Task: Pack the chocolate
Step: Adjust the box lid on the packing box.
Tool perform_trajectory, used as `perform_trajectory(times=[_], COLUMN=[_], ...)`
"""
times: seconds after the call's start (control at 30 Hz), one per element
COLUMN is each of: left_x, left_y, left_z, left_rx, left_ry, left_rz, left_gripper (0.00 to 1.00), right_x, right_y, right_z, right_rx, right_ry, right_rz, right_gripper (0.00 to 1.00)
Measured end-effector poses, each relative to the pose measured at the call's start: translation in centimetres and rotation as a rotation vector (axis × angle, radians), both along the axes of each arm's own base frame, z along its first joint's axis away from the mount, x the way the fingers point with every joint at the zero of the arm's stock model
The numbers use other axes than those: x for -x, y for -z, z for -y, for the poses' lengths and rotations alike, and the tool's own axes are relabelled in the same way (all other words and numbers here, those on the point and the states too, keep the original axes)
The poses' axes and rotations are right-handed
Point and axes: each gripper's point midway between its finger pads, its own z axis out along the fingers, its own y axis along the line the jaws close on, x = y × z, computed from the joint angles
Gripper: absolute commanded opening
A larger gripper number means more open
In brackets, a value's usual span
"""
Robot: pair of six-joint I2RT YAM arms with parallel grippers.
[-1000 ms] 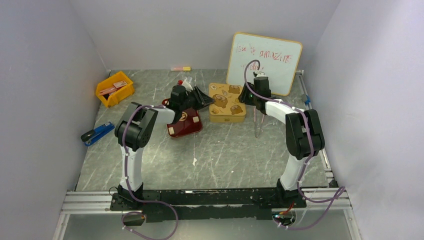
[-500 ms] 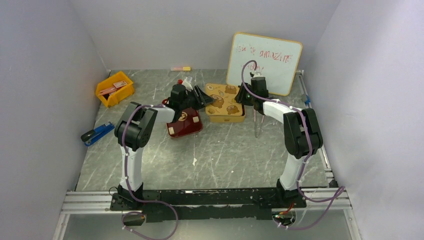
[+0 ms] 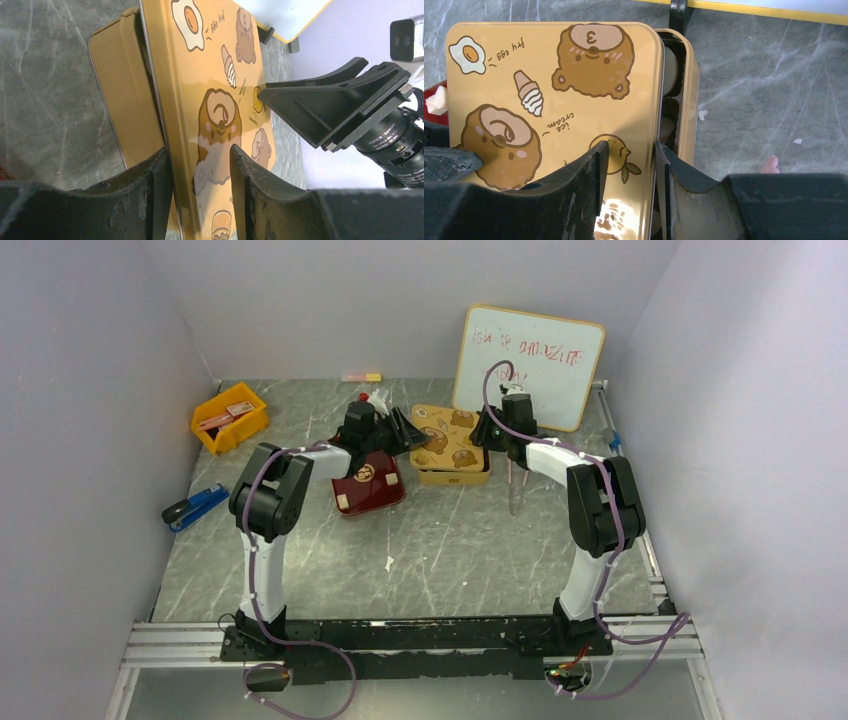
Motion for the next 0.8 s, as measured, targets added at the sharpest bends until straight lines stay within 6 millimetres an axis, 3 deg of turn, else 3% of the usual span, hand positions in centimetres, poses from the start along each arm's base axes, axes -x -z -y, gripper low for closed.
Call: perform_trajectory(times=[0.8], left_x=[0.3], left_y=[0.7], left_z=[1.6], left_rx=[-0.097], left_ry=[0.049], left_rz=[0.006], left_gripper=[0.48], right_x=[-0.2], right_y=[-0.2], right_z=[0.7], right_rx=[-0.002], right_ry=[0.015], right_rz=[0.029], right_gripper=[0.43])
